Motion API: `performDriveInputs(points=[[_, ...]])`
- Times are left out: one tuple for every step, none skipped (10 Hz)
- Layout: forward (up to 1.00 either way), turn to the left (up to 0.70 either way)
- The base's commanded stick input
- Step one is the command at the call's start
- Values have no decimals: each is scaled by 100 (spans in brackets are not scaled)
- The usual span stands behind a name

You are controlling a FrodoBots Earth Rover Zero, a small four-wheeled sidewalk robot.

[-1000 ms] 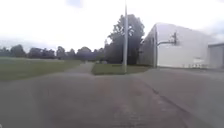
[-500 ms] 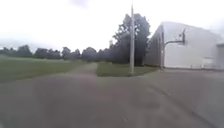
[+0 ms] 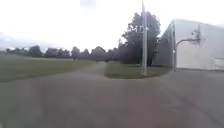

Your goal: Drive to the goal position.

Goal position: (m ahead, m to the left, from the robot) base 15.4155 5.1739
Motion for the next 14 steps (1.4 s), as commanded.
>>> performDriveInputs(points=[[100,13],[100,21],[100,25],[100,18],[100,10],[100,2],[100,0],[100,0],[100,0],[100,24],[100,16],[100,8],[100,0],[100,0]])
